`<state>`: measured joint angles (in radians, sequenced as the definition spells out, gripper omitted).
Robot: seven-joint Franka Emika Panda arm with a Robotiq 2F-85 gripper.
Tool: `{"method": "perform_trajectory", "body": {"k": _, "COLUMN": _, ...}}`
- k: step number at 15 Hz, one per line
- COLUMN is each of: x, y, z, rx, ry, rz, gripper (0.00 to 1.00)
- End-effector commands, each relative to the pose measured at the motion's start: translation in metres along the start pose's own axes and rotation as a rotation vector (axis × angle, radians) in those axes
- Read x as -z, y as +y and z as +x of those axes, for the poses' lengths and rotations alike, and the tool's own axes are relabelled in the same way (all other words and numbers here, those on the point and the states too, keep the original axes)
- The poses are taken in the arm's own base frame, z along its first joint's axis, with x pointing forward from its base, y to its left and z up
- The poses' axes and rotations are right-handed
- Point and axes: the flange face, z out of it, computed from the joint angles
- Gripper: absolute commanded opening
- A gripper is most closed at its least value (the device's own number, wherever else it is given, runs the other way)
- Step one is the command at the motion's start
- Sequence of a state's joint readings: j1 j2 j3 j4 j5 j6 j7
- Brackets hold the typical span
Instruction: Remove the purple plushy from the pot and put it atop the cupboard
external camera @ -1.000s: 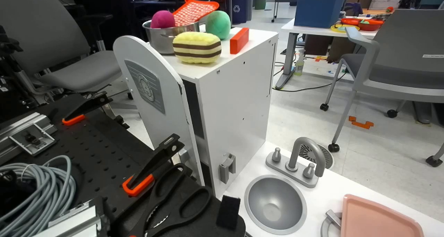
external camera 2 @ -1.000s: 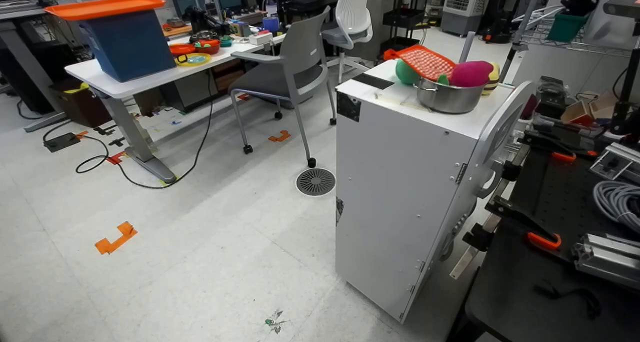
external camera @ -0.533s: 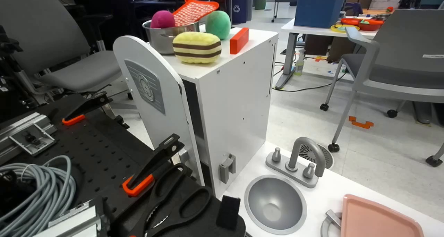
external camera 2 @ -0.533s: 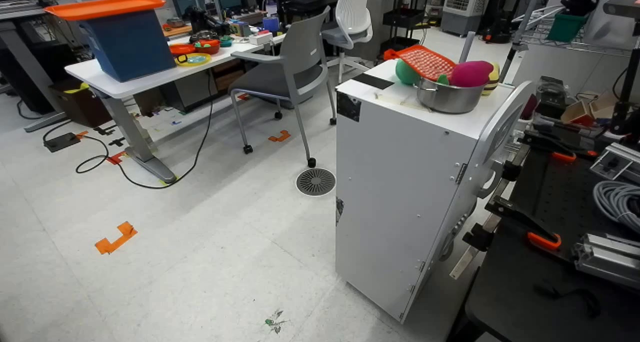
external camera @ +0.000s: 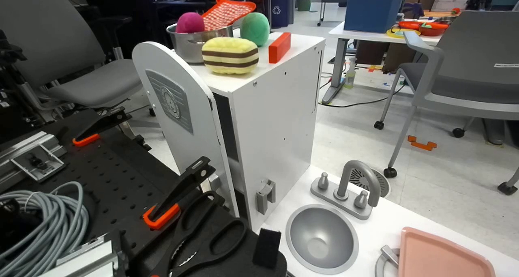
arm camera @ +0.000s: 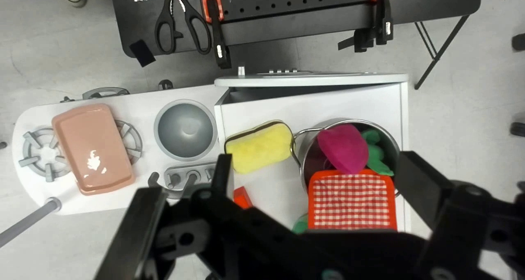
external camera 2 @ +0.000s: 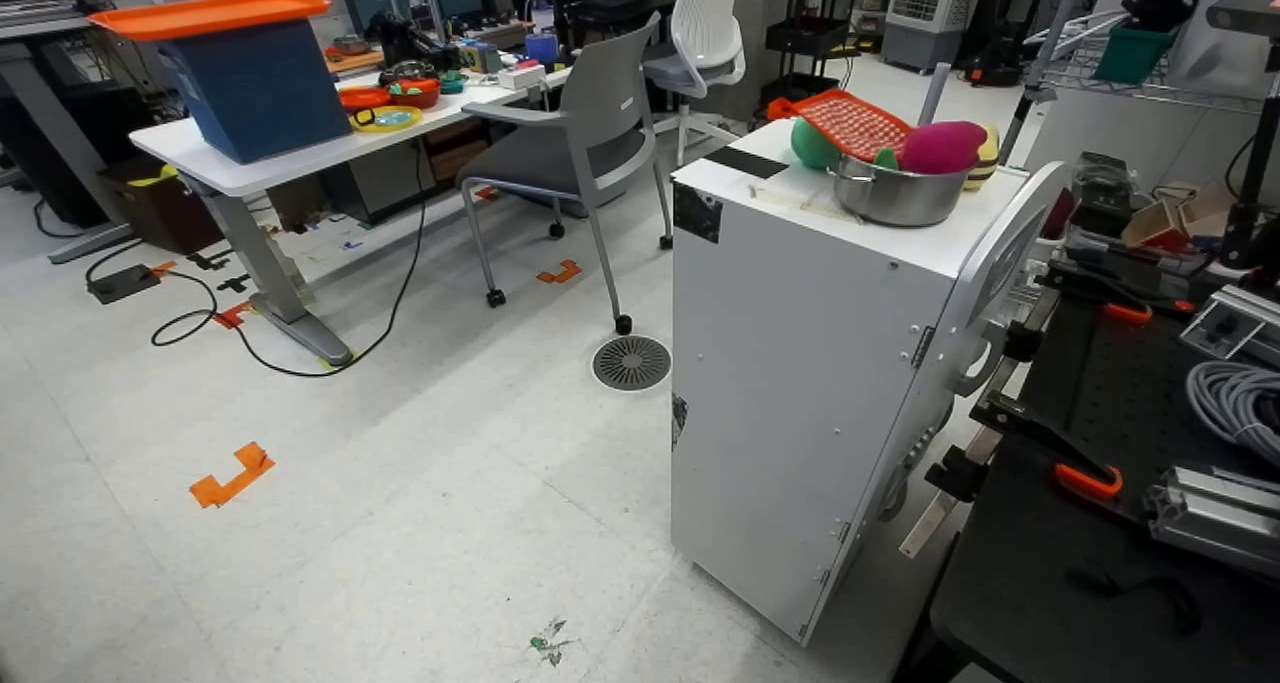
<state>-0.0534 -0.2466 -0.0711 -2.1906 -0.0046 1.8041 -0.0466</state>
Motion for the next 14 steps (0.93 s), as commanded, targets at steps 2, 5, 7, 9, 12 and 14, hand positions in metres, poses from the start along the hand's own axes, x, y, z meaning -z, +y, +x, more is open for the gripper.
{"method": "perform_trajectory", "body": {"k": 2, "x": -0.007, "y": -0.010, "z": 0.015, "rx": -0.010, "ry": 0.036, "rz": -0.037, "gripper": 1.00}}
{"method": "perform_trajectory", "body": {"k": 5, "x": -0.021, "y": -0.023, "z": 0.020, "rx": -0.010, "ry": 0.052, "rz": -0.039, "gripper": 1.00}}
{"method": "perform_trajectory", "body": {"k": 7, "x": -0.031, "y": -0.034, "z": 0.023, "rx": -0.013, "ry": 0.060, "rz": -0.046, "gripper": 1.00}}
{"method": "perform_trajectory", "body": {"k": 9, "x": -0.040, "y": -0.043, "z": 0.025, "rx": -0.008, "ry": 0.093, "rz": -0.050, "gripper": 1.00}}
{"method": "perform_trajectory", "body": {"k": 12, "x": -0.053, "y": -0.050, "z": 0.026, "rx": 0.005, "ry": 0.111, "rz": -0.053, "gripper": 1.00}}
{"method": "perform_trajectory", "body": {"k": 14, "x": -0.065, "y": -0.051, "z": 0.026, "rx": 0.013, "ry": 0.094, "rz": -0.051, "gripper": 1.00}}
